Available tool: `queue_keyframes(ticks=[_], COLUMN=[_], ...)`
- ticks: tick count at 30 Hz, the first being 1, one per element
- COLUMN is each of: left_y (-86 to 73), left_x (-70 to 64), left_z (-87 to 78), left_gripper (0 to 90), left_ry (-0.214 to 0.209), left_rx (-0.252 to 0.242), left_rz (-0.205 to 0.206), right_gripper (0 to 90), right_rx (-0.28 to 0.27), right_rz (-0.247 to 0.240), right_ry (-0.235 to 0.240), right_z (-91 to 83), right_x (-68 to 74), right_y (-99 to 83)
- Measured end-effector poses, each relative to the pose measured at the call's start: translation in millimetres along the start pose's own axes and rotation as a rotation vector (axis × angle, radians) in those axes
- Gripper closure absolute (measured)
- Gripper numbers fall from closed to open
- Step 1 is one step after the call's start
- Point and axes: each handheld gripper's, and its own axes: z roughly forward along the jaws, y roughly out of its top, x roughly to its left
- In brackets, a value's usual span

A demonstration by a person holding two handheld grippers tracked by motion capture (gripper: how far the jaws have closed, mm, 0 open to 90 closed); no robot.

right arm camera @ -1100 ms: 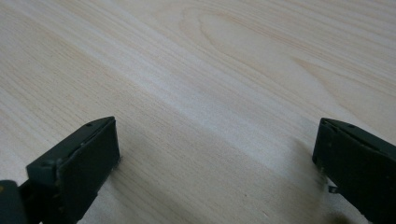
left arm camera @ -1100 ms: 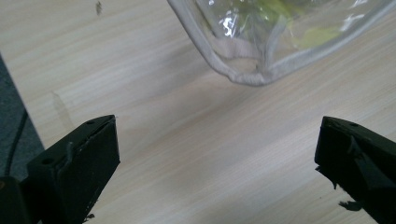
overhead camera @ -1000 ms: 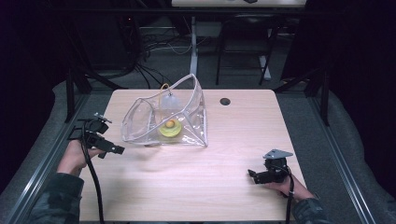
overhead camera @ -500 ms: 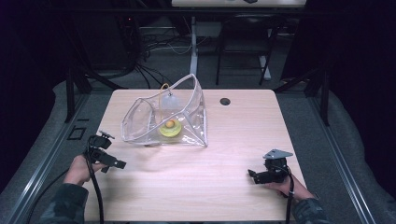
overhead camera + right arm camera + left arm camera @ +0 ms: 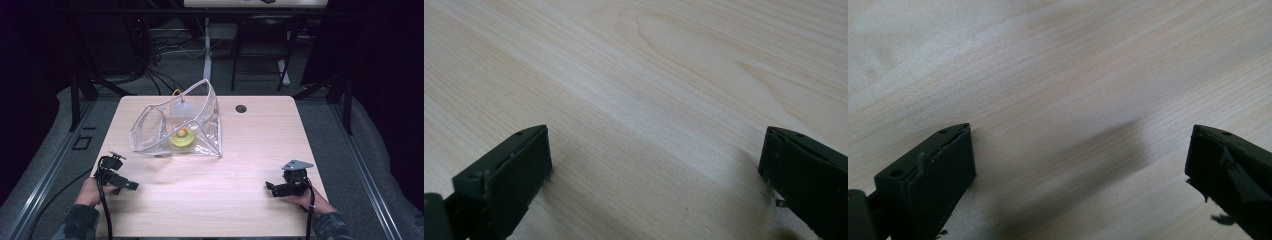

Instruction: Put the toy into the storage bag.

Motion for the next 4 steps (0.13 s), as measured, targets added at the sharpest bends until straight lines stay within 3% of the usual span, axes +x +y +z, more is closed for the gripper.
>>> queue_keyframes(ticks=[4], left_y=[-5.6], left_x=[-1.6], left_z=[0.4], left_gripper=[0.0], left_ry=[0.014], left_rx=[-0.042], left_rz=[0.003], right_gripper=[0.0], right_rx=[0.0], right_rz=[0.001], right_ry=[0.001], right_z=[0.0], right_x=[0.0], right_y=[0.0])
